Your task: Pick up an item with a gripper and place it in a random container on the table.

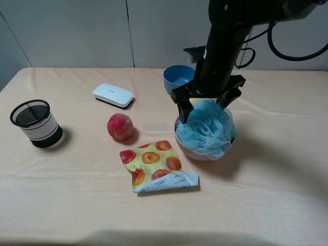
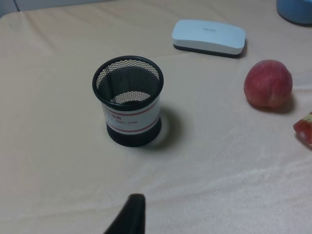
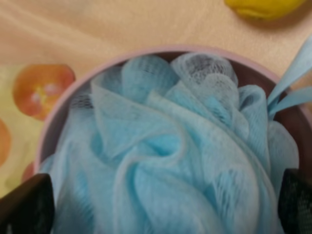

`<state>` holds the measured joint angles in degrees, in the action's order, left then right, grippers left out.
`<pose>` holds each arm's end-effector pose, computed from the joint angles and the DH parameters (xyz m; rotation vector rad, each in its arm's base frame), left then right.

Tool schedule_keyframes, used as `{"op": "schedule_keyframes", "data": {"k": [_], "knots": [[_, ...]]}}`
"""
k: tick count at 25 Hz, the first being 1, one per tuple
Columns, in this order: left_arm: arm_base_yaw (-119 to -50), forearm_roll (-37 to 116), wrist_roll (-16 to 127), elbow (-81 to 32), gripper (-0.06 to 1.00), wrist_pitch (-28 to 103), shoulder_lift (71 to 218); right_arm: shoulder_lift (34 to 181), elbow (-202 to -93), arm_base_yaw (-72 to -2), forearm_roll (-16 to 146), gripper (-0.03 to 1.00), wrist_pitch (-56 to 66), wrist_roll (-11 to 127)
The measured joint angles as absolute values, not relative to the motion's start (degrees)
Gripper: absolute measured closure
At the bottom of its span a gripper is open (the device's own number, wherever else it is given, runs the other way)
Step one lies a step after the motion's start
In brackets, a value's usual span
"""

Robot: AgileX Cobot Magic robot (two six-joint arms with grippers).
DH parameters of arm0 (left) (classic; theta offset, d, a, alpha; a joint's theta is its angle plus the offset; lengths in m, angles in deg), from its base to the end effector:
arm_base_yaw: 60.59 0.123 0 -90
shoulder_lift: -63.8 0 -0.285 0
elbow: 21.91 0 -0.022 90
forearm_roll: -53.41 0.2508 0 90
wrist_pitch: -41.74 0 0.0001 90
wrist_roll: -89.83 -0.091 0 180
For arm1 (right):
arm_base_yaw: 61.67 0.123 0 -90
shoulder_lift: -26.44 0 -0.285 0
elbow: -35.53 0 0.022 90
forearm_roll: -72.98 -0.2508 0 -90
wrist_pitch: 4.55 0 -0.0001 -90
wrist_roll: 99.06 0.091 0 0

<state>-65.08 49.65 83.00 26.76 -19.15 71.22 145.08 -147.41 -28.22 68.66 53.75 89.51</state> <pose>-0.0062 -0.0047 0.2768 0.2045 2.0301 -0.0529 0.3152 0.2152 0.1939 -0.6056 3.0034 0.1523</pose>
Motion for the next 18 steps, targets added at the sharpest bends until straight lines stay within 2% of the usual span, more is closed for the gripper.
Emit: {"op": "schedule_keyframes", "data": {"k": [7,18], "knots": [[-65.1,49.6,83.0,26.8,-0.05,-19.2,71.2,145.0,-152.6,-28.2,68.7,0.27,60.1,88.6],[-65.1,49.6,83.0,26.8,-0.05,-19.2,71.2,142.0,-153.1,-28.2,69.0,0.27,64.6,87.1]]}}
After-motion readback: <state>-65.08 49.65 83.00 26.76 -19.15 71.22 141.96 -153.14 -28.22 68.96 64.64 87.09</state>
